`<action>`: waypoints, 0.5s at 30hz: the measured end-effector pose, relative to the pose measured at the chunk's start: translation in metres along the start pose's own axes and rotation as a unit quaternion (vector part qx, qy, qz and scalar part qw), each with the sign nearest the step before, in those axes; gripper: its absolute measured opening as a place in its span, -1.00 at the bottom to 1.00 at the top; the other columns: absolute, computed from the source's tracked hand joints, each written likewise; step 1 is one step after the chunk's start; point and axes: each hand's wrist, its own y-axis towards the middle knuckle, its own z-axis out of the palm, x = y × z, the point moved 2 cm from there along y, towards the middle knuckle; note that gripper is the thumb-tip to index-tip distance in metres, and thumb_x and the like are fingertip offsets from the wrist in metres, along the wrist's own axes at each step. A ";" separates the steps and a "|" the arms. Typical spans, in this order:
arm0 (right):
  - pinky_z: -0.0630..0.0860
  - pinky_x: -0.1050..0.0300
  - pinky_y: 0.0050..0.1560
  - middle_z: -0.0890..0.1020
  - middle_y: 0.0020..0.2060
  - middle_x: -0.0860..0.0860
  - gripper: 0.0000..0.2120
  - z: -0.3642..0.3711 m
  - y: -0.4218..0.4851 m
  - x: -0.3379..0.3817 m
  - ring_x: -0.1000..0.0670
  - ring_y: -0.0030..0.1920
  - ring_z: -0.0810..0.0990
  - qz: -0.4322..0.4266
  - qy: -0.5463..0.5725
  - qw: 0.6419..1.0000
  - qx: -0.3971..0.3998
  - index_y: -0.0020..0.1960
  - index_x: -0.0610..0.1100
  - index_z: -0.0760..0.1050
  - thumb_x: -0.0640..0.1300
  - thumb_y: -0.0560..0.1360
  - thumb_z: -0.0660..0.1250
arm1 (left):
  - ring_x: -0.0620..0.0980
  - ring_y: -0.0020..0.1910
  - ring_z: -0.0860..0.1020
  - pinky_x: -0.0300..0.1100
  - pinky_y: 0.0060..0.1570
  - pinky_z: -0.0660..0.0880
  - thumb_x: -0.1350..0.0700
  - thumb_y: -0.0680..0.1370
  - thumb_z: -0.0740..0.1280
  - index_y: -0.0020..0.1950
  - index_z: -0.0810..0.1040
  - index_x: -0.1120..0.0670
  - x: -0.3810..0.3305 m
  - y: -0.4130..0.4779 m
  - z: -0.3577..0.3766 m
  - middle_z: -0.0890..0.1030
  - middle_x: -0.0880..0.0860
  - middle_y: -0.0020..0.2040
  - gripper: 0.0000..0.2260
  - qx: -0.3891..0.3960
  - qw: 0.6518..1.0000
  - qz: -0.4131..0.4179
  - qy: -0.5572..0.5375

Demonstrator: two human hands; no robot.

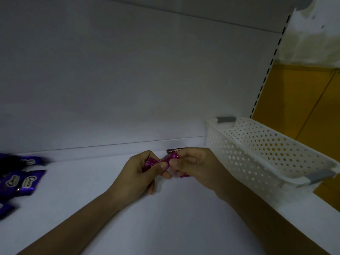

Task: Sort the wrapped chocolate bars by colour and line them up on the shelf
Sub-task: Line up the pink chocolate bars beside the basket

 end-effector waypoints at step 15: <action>0.57 0.17 -0.18 0.66 -0.21 -0.13 -0.85 0.010 0.002 -0.002 -0.02 -0.26 0.62 -0.009 0.151 0.985 0.080 0.11 -0.18 0.44 -0.25 0.56 0.19 | -0.04 -0.57 0.35 -0.25 -0.52 0.20 0.04 0.46 0.32 -0.37 0.54 0.02 -0.002 0.003 -0.009 0.50 0.09 -0.46 -0.80 0.127 0.981 -0.085 -0.116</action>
